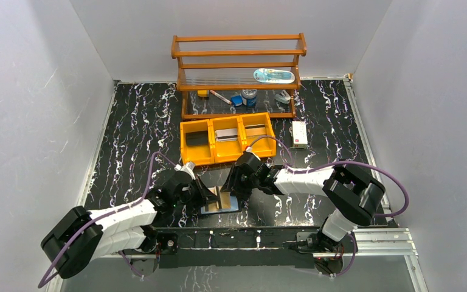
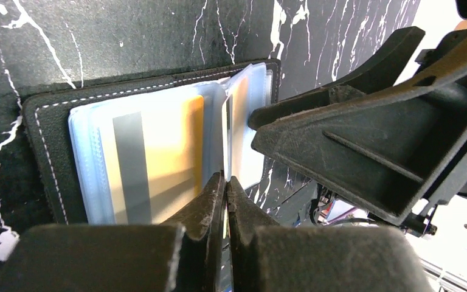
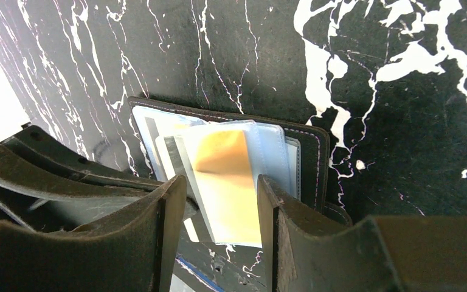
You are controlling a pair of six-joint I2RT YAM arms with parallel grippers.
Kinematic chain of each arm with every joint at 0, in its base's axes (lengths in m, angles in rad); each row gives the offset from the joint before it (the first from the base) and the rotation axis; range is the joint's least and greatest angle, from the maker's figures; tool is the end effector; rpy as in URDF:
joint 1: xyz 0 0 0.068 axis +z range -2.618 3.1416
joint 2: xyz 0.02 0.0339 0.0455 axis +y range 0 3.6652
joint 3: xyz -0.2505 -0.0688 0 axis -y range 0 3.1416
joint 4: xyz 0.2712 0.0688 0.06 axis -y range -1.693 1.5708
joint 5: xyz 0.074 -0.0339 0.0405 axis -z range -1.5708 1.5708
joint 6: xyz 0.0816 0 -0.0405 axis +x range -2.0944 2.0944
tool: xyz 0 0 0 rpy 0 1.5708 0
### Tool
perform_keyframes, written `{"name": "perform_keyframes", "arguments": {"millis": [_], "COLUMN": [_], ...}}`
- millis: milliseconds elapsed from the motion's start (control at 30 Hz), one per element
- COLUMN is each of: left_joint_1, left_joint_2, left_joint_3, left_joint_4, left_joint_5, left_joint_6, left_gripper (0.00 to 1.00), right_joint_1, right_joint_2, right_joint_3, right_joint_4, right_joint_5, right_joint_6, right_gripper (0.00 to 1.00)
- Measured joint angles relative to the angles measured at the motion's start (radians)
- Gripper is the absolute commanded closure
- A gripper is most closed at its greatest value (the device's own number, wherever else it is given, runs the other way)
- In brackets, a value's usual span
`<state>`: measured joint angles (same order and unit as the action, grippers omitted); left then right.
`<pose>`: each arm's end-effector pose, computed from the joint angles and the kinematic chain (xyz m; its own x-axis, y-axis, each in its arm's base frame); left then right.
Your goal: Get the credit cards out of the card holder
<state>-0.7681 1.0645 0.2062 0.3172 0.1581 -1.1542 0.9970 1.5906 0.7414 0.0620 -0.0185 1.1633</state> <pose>0.1736 -0.1855 0.0869 -0.8661 -0.4190 -0.2727 -0.0219 0.5767 -0.8166 0.1936 0.3023 0.0898 -0.9298 0.2524 -0.2677 0.0174 0.7570 0.6532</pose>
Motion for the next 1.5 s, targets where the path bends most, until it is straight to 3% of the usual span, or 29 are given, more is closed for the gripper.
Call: {"name": "perform_keyframes", "arguments": {"millis": [533,700,900,1167,1367,1500], "left_joint_1": [0.0,0.0,0.0,0.0,0.0,0.0], "left_joint_2": [-0.106,-0.103,-0.077,-0.066,-0.034,0.001], "left_joint_3": [0.002,0.013,0.039,0.046,0.048,0.048], "left_joint_4": [-0.121,-0.133,-0.138,-0.139,-0.128,-0.101], "left_joint_5": [-0.033,-0.029,-0.015,-0.008,0.01,0.03], "left_joint_6": [0.032,0.051,0.074,0.084,0.088,0.088], "left_gripper": [1.0,1.0,1.0,0.95,0.86,0.85], "right_joint_1": [0.001,0.0,0.0,0.003,0.003,0.003], "right_joint_2": [-0.01,-0.085,-0.159,0.003,0.038,0.038], "right_joint_3": [0.005,0.008,0.008,0.01,0.014,0.003], "right_joint_4": [-0.021,-0.099,-0.053,0.001,0.061,0.074], "right_joint_5": [0.02,0.055,0.029,-0.028,-0.06,-0.057], "right_joint_6": [-0.012,-0.073,-0.107,-0.075,-0.042,-0.02], "right_gripper": [0.44,0.43,0.42,0.45,0.47,0.48]}}
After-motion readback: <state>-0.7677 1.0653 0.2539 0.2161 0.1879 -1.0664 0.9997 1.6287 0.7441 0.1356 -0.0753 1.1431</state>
